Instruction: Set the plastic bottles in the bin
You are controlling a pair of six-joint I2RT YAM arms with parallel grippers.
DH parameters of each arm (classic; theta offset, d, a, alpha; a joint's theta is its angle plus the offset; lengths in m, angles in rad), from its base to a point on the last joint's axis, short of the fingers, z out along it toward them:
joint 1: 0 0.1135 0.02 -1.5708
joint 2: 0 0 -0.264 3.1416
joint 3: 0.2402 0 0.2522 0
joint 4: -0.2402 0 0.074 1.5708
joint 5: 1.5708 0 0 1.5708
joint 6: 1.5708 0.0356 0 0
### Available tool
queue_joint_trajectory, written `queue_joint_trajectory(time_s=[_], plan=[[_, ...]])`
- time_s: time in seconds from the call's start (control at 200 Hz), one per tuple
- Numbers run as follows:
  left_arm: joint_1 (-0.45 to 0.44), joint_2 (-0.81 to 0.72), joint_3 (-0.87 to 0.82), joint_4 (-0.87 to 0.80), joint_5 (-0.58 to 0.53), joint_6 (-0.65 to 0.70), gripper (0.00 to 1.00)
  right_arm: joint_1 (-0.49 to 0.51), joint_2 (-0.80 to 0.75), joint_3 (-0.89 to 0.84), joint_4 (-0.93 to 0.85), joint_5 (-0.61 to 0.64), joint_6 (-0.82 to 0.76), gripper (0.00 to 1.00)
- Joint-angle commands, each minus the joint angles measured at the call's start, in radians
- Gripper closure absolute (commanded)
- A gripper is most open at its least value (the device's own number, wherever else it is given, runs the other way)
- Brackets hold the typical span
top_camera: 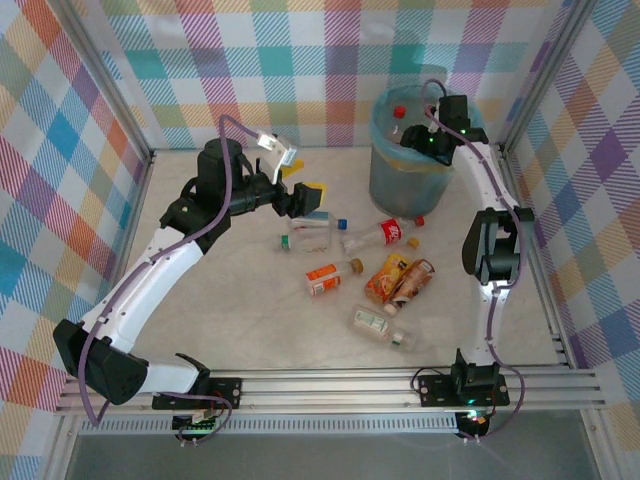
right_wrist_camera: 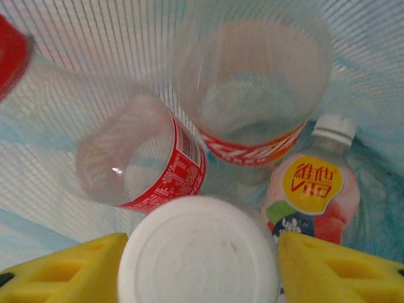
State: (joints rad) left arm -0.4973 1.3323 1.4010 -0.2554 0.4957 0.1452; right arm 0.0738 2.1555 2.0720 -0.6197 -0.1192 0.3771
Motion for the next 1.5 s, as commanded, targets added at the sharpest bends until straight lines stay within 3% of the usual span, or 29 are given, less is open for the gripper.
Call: queue_joint_trajectory(time_s=[0.0,0.175,0.37,0.675,1.055,1.495], plan=[[-0.011,-0.005,-0.004,0.022,-0.013,-0.009,0.15,0.006,-0.02,0.03,-0.083,-0.02,0.001,0.33],[-0.012,-0.01,-0.001,0.0,-0.044,0.002,0.15,0.006,-0.037,0.013,-0.102,-0.021,0.017,0.26],[-0.012,-0.013,-0.002,-0.001,-0.064,-0.001,0.14,0.01,-0.119,-0.084,-0.009,0.008,0.082,0.17],[-0.012,-0.02,-0.015,0.01,-0.092,-0.018,0.15,0.058,-0.293,-0.265,0.136,0.2,0.127,0.05],[-0.012,-0.044,-0.039,-0.014,-0.107,-0.003,0.16,0.097,-0.388,-0.273,0.153,0.31,0.102,0.0],[-0.054,-0.101,-0.138,-0.157,-0.121,0.151,0.17,0.132,-0.544,-0.277,0.163,0.337,0.041,0.0]])
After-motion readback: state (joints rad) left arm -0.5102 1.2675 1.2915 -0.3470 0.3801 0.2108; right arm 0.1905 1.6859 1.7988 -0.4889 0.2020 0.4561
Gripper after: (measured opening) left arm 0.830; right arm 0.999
